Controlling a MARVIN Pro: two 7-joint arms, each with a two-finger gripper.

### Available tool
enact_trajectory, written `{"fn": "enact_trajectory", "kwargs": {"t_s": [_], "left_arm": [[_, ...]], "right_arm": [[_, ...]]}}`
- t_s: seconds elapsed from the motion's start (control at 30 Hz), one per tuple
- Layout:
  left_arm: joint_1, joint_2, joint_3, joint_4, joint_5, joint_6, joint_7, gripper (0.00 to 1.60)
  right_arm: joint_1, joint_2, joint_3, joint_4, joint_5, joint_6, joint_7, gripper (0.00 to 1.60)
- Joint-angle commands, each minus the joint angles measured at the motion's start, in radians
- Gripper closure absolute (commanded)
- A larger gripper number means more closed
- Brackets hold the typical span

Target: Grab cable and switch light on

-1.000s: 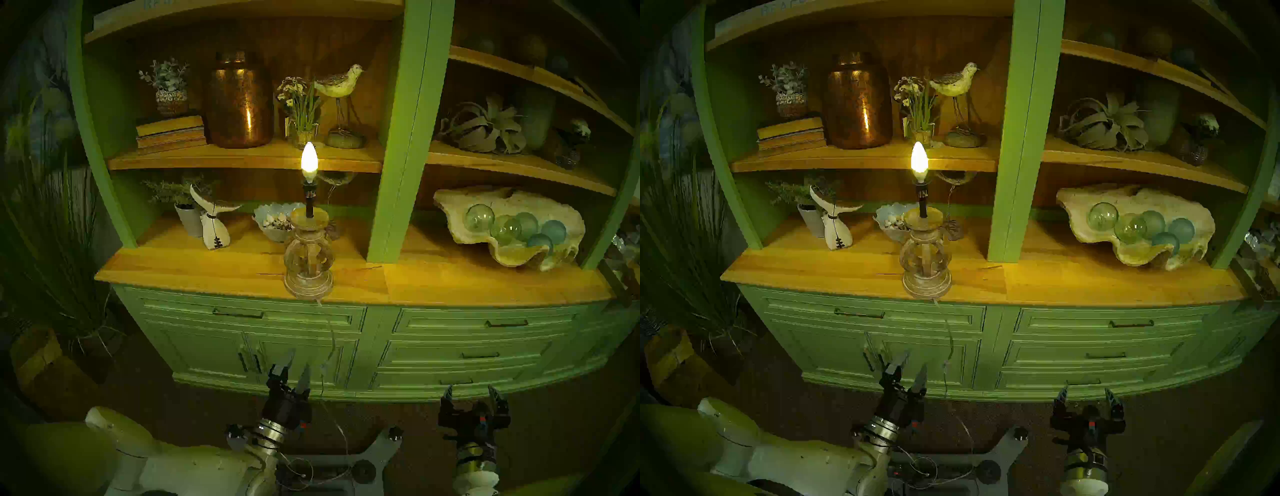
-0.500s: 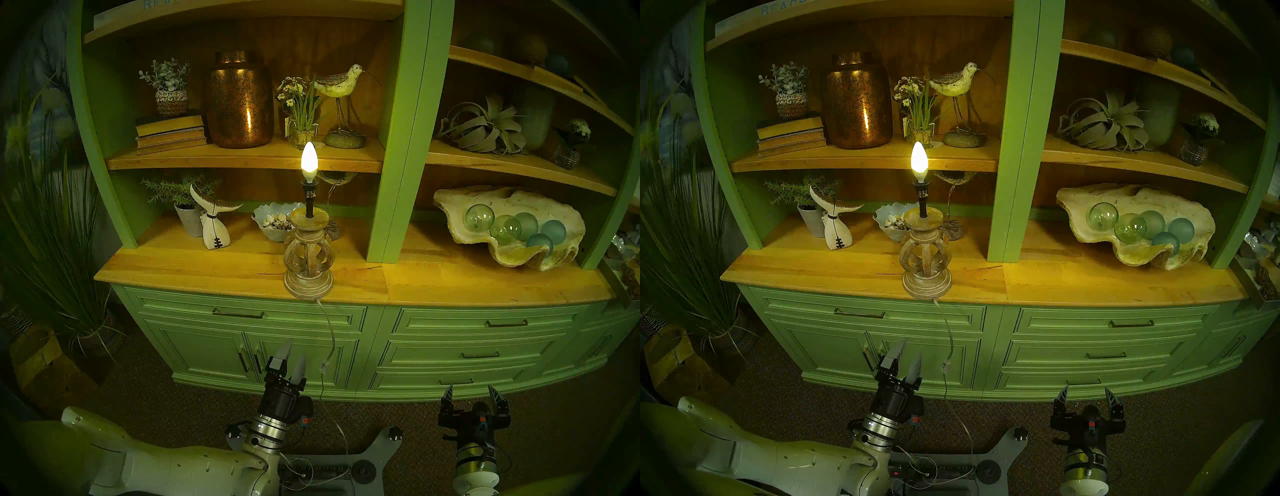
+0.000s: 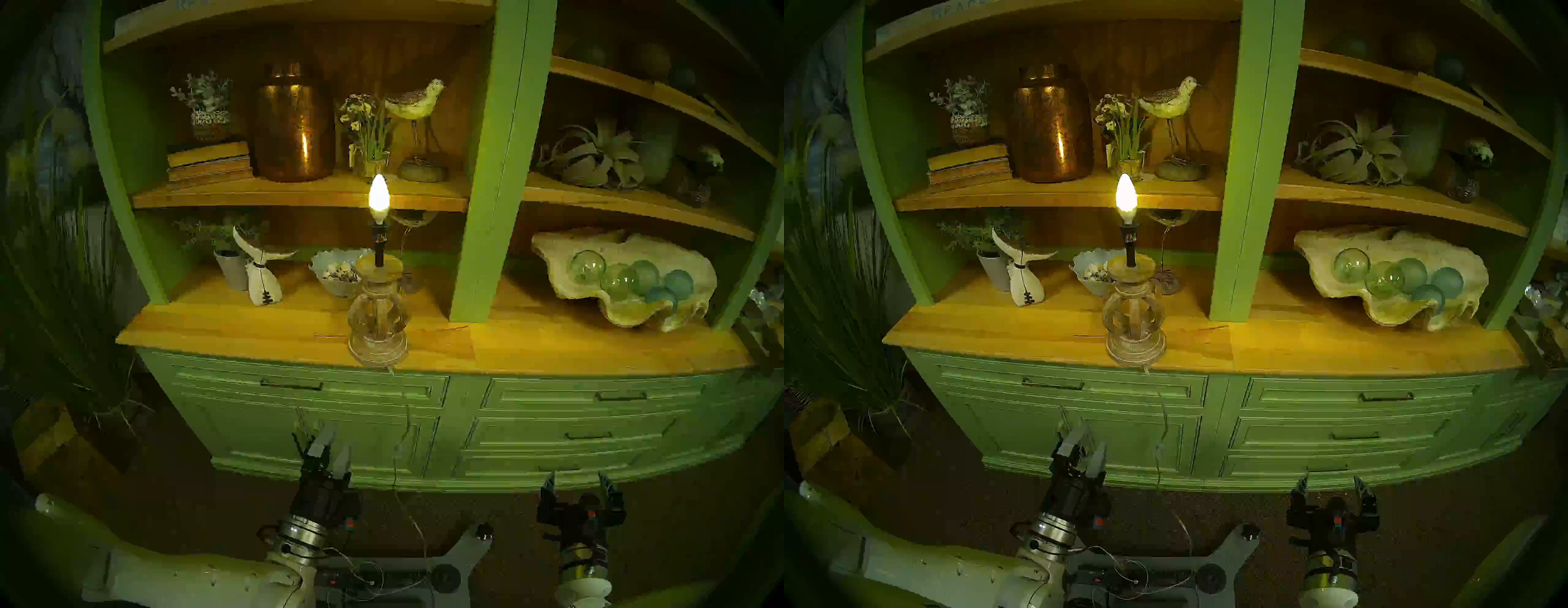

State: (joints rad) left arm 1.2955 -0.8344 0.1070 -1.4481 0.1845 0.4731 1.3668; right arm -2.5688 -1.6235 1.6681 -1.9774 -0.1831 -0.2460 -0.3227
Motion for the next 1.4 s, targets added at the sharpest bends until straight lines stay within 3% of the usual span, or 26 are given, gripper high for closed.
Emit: {"fn": "enact_trajectory", "kwargs": {"t_s": [0.0,0.17,0.53,0.57,0.6,0.67,0.7,0.73,0.8,1.37], "left_arm": [[0.0,0.117,-0.044,-0.091,0.03,0.016,0.1,0.0],[0.025,0.155,-0.067,-0.143,0.046,0.024,0.093,0.0],[0.112,0.16,-0.151,-0.142,0.093,-0.01,0.067,0.0],[0.105,0.158,-0.135,-0.146,0.074,-0.059,0.089,0.0],[0.114,0.157,-0.146,-0.154,0.085,-0.067,0.071,0.0],[0.099,0.145,-0.112,-0.164,0.089,-0.116,0.065,0.0],[0.099,0.145,-0.11,-0.166,0.087,-0.106,0.07,0.0],[0.101,0.144,-0.113,-0.156,0.095,-0.148,0.075,0.0],[0.101,0.144,-0.112,-0.152,0.099,-0.162,0.081,0.0],[0.103,0.143,-0.115,-0.145,0.108,-0.183,0.09,0.0]], "right_arm": [[0.002,0.0,0.001,-0.033,-0.005,-0.007,-0.004,0.0],[0.001,0.0,0.0,-0.034,-0.006,-0.006,-0.005,0.0],[0.0,0.0,0.0,-0.035,-0.007,-0.006,-0.005,0.0],[0.0,0.0,0.0,-0.035,-0.007,-0.006,-0.005,0.0],[0.0,0.0,0.0,-0.035,-0.007,-0.006,-0.005,0.0],[0.0,0.0,0.0,-0.034,-0.006,-0.006,-0.005,0.0],[0.0,0.0,0.0,-0.035,-0.006,-0.006,-0.005,0.0],[0.0,0.0,0.0,-0.035,-0.007,-0.006,-0.005,0.0],[-0.001,-0.001,0.0,-0.036,-0.007,-0.005,-0.005,0.0],[-0.001,-0.001,0.0,-0.037,-0.008,-0.004,-0.005,0.0]]}}
